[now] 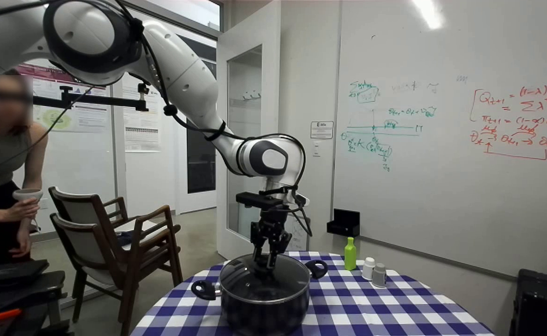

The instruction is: Take the lid off the pot

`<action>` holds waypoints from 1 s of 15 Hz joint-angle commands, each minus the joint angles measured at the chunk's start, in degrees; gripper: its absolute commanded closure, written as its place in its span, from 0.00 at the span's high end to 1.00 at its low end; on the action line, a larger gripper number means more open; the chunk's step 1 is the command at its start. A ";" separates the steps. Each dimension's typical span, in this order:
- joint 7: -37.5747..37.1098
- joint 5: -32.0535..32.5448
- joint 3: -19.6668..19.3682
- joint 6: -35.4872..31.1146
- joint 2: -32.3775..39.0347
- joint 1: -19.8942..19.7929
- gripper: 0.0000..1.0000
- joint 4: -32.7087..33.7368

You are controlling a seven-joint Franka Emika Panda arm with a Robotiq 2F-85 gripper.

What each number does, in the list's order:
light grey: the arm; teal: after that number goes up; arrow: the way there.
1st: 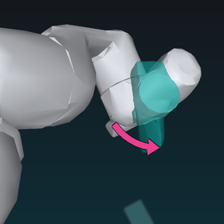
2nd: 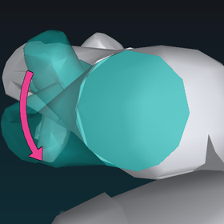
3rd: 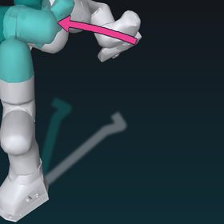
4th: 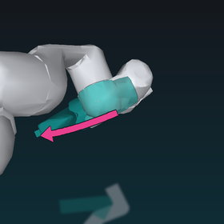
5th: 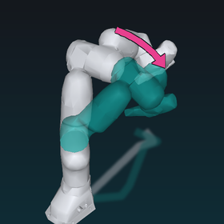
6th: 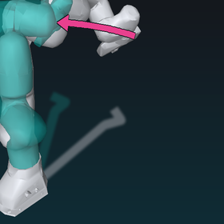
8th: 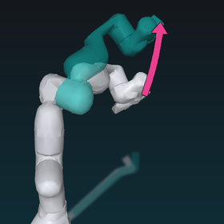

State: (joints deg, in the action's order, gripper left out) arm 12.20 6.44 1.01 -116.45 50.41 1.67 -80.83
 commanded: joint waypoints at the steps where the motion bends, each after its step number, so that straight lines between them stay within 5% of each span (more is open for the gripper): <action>1: -1.33 0.90 0.02 1.64 -8.02 0.63 0.25 -6.80; 8: -5.24 3.67 -1.18 3.63 -23.72 1.08 0.25 -18.42; 15: -2.63 0.92 -3.17 2.64 -33.91 -5.05 0.25 -30.42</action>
State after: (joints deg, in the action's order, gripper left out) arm 7.95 8.54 -1.18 -113.22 21.47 -0.90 -105.67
